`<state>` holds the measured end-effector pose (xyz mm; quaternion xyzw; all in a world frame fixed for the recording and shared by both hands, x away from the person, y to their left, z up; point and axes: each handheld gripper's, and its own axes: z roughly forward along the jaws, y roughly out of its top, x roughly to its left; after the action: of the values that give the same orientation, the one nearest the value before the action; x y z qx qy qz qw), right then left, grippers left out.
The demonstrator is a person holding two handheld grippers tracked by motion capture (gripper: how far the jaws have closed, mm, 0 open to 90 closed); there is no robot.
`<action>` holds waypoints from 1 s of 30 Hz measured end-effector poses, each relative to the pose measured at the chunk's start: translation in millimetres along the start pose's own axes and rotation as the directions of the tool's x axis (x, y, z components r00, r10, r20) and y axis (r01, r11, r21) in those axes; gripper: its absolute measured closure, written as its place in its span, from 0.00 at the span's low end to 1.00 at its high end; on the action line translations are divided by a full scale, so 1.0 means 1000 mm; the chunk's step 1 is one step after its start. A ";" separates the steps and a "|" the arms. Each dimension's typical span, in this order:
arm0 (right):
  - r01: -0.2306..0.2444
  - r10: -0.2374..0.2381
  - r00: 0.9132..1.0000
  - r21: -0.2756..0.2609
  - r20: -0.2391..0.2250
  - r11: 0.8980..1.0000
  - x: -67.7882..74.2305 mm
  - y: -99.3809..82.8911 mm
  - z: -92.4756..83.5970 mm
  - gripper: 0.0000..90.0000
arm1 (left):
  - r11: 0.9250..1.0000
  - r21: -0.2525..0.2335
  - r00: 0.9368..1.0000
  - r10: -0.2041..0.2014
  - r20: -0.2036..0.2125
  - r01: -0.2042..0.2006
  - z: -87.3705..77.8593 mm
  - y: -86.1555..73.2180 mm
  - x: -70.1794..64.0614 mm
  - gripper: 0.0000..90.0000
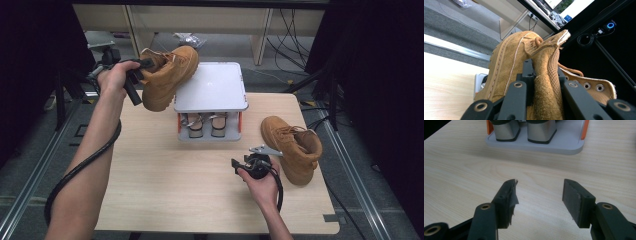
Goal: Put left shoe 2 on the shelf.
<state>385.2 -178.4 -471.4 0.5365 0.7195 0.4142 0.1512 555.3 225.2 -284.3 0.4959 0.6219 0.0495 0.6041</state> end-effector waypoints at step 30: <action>-0.014 0.014 1.000 0.009 0.009 1.000 -0.003 -0.001 0.000 0.51 | 1.000 0.019 1.000 -0.006 -0.003 0.006 0.042 -0.017 -0.024 0.86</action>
<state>385.3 -180.9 -472.9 0.5441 0.7170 0.4094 0.1490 574.4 177.8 -289.5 0.4995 0.6247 0.0424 0.5987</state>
